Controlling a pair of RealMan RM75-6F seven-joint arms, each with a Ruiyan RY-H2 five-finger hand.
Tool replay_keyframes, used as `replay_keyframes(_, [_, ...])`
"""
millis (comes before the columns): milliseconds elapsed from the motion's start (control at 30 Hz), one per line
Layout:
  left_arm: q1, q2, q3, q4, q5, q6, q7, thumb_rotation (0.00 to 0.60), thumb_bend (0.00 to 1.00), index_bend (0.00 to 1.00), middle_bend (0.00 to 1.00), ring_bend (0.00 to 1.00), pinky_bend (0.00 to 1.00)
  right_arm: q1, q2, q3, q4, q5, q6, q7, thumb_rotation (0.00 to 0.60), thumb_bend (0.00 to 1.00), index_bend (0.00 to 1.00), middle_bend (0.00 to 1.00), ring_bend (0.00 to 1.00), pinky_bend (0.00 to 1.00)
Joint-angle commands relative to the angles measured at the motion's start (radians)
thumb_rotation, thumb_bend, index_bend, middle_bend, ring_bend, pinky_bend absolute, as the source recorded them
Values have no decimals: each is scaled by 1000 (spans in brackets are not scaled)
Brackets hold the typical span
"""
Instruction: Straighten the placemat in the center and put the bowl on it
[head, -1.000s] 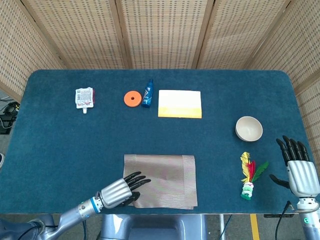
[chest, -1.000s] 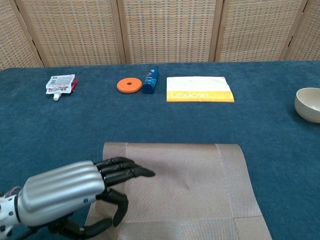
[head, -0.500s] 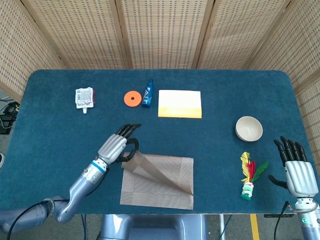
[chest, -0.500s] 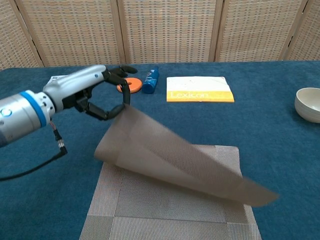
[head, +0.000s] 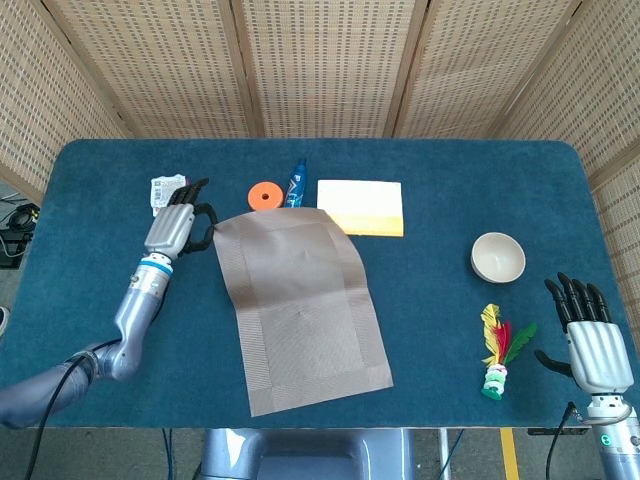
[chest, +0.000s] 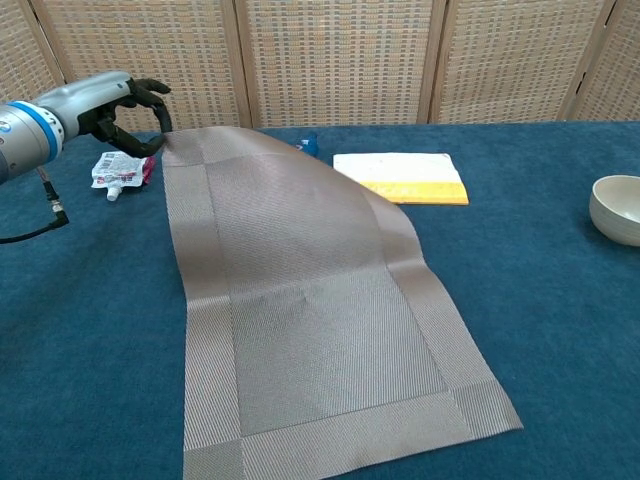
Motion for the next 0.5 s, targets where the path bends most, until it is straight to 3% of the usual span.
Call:
replay_keyframes(33, [23, 11, 23, 56, 3, 4, -11, 600, 729, 790, 0, 0, 0, 0, 1, 0, 1, 0, -1, 1, 600, 0, 0, 0, 0, 0])
replay_keyframes(100, [35, 26, 41, 66, 28, 3, -32, 600, 626, 707, 0, 0, 0, 1, 1, -1, 2, -1, -3, 2, 600, 0, 0, 0, 0, 0])
replay_keyframes(133, [42, 37, 51, 67, 44, 3, -46, 600, 382, 466, 0, 0, 0, 1, 1, -2, 2, -2, -4, 1, 600, 0, 0, 0, 0, 0])
replay_keyframes(167, [48, 48, 58, 63, 59, 5, -63, 600, 205, 270, 0, 0, 0, 2, 1, -2, 2, -2, -5, 1, 600, 0, 0, 0, 0, 0])
replay_keyframes(233, [68, 75, 66, 48, 95, 42, -96, 600, 1, 11, 0, 0, 0, 3, 0, -6, 4, -6, -10, -3, 600, 0, 0, 0, 0, 0])
replay_keyframes(500, [153, 202, 96, -103, 144, 161, -73, 600, 0, 0, 0, 0, 0, 47, -6, -41, 41, -68, -78, -45, 600, 0, 0, 0, 0, 0])
